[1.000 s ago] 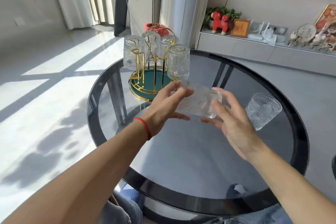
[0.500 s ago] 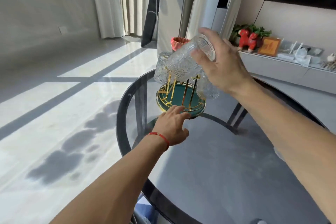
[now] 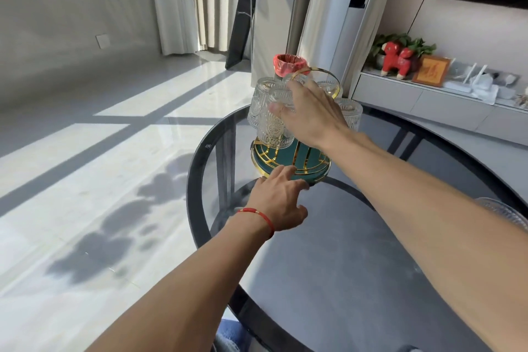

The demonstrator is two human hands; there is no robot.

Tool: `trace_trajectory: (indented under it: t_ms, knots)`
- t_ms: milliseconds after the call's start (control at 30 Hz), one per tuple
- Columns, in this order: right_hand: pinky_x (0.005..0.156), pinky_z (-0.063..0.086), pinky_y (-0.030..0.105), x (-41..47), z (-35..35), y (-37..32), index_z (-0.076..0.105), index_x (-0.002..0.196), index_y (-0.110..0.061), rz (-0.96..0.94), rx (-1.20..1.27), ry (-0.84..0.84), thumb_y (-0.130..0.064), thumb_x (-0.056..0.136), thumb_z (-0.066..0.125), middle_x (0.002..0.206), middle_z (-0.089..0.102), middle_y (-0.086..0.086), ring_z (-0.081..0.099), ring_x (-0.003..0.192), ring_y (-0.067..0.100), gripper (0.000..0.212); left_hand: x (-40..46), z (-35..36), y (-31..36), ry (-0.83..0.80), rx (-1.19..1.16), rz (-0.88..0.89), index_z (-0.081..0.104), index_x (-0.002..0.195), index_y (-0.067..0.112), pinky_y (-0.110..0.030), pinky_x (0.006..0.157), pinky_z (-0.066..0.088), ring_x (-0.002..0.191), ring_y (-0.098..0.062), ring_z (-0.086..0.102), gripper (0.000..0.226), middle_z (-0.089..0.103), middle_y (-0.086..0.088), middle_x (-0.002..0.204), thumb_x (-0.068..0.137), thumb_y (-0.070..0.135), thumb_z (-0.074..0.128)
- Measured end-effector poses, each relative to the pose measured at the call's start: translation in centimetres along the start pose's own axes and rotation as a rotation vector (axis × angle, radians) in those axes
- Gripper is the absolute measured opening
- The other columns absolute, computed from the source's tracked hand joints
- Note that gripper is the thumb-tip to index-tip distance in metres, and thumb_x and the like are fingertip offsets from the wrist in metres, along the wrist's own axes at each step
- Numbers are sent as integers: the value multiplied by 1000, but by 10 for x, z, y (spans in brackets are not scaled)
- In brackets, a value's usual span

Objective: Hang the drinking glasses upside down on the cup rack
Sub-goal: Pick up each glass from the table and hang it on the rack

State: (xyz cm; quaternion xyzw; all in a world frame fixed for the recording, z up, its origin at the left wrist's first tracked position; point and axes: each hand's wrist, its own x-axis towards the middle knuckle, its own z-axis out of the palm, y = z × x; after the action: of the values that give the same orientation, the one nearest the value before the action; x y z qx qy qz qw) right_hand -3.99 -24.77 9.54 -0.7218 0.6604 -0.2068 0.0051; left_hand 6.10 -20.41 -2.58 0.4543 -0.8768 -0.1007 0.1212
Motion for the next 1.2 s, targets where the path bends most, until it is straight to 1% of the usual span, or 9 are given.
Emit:
trace_trajectory:
  t_ms: [267,433,600,733,867,967,1033,1100,1200]
  knots:
    - [103,43,50,-6,17,1,51,144,-7,11,-23,-15,-53,105,44,146,53,18,52,134,39,60,-1,0,6,-3,48,10,61,131,27,-52,97,46,136,-27,34,48,43,-8,144,85,36,65]
    - [105,44,46,-38,12,21,61,133,-7,-118,13,209,-36,104,51,139,58,14,54,128,34,42,-1,-2,11,25,-27,47,64,127,23,-50,97,48,133,-28,42,42,50,-7,144,86,29,62]
    - [99,48,49,-120,9,67,66,121,-4,-167,-11,316,-15,88,62,128,61,17,56,119,37,35,0,-6,30,196,-256,124,71,111,11,-45,83,54,100,-33,64,31,71,-12,109,82,10,59]
    - [107,43,55,-188,4,125,64,124,-5,-68,-144,300,-10,79,69,137,57,21,50,131,42,45,-1,-5,49,232,-351,155,73,111,12,-41,87,57,99,-23,67,29,74,-7,109,84,10,62]
    - [118,22,60,-231,-16,180,56,135,-4,215,-287,390,-20,77,76,154,34,30,23,148,50,64,-3,-3,66,227,-413,181,73,109,11,-40,84,58,94,-19,67,30,75,-6,103,82,7,63]
    - [118,21,53,-240,-20,208,42,148,-10,480,-20,467,-23,76,82,159,23,29,18,149,49,83,-2,-4,77,157,-519,113,74,110,16,-35,83,60,91,-11,69,31,75,0,101,82,9,63]
    - [111,25,33,-240,-21,226,31,153,-23,617,267,490,-27,79,81,160,27,16,28,146,32,89,-1,-4,82,111,-628,59,74,107,21,-32,80,60,85,-6,70,29,76,4,94,82,11,63]
    - [101,33,31,-239,-20,242,23,155,-32,760,475,445,-40,78,83,154,39,2,43,136,18,99,-2,-5,88,88,-681,46,73,106,23,-33,78,61,81,-5,70,28,77,6,90,82,12,64]
    - [100,44,32,-241,-14,260,35,150,-27,818,696,334,-40,72,92,144,53,-8,55,129,12,98,-6,-3,98,107,-607,100,72,108,22,-33,78,60,81,-7,70,29,75,5,90,83,11,64]
